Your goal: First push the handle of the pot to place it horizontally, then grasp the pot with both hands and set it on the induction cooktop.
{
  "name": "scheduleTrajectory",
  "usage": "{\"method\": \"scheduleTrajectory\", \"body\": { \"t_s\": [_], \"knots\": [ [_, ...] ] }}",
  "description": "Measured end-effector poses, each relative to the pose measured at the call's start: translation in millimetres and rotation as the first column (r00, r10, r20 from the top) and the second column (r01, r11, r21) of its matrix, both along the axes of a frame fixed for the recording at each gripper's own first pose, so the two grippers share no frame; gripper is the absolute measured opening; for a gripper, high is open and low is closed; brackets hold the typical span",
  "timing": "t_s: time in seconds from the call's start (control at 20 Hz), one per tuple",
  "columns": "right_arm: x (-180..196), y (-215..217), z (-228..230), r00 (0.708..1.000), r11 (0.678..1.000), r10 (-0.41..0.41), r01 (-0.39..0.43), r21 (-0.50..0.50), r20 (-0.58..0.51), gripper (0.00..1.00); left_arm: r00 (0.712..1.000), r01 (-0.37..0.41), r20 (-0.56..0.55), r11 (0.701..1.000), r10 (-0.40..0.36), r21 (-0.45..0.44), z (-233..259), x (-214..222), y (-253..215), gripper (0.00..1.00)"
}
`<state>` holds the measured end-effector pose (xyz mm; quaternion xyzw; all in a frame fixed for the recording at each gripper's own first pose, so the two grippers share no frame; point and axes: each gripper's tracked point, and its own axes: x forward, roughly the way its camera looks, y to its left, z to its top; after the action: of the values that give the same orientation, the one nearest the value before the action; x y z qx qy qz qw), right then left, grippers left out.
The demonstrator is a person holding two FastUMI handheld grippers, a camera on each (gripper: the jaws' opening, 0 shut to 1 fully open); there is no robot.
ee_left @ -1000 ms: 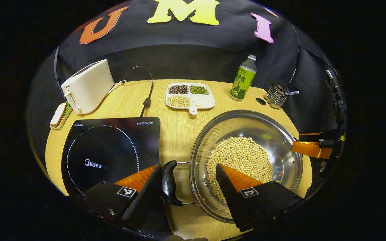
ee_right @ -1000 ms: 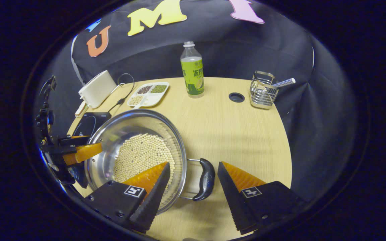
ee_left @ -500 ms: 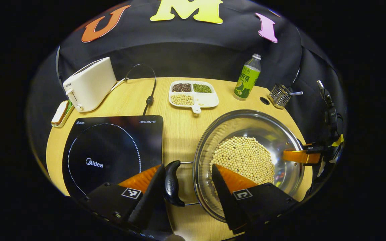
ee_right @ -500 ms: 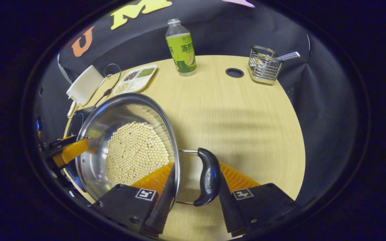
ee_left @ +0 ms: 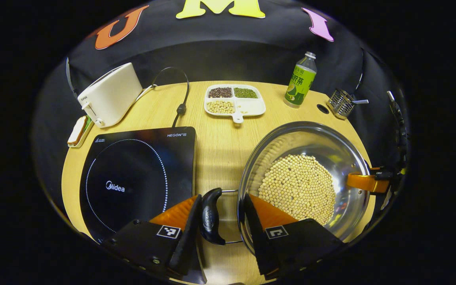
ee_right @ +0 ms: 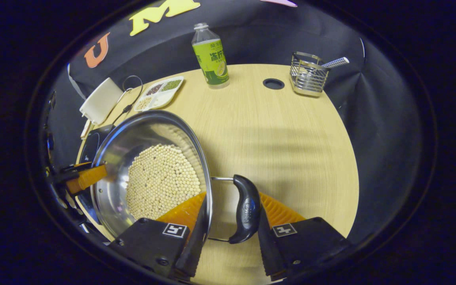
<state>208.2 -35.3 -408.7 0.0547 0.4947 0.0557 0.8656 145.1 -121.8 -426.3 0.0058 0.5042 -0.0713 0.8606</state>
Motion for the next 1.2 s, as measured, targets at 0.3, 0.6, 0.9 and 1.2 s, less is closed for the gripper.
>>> {"method": "scheduleTrajectory", "body": {
  "t_s": [0.3,0.6,0.9,1.2],
  "knots": [
    [0.5,-0.9,-0.1,1.000,1.000,0.007,-0.007,-0.001,0.006,0.62,0.997,0.002,-0.076,1.000,-0.002,0.005,0.6,-18.1,-6.0,0.77],
    [1.9,-1.0,-0.1,1.000,1.000,0.021,-0.021,-0.002,0.014,0.62,0.991,-0.021,-0.130,1.000,0.022,0.009,-2.7,-23.1,-3.0,0.69],
    [1.3,-1.2,0.4,0.999,0.999,0.036,-0.036,-0.011,0.018,0.62,0.993,-0.031,-0.115,0.999,0.028,-0.023,2.4,-22.2,-3.6,0.70],
    [0.4,9.5,18.8,0.998,0.999,0.033,-0.031,-0.021,0.062,0.62,0.996,-0.002,-0.085,0.999,-0.001,-0.034,15.7,-17.7,7.6,0.58]
  ]
}}
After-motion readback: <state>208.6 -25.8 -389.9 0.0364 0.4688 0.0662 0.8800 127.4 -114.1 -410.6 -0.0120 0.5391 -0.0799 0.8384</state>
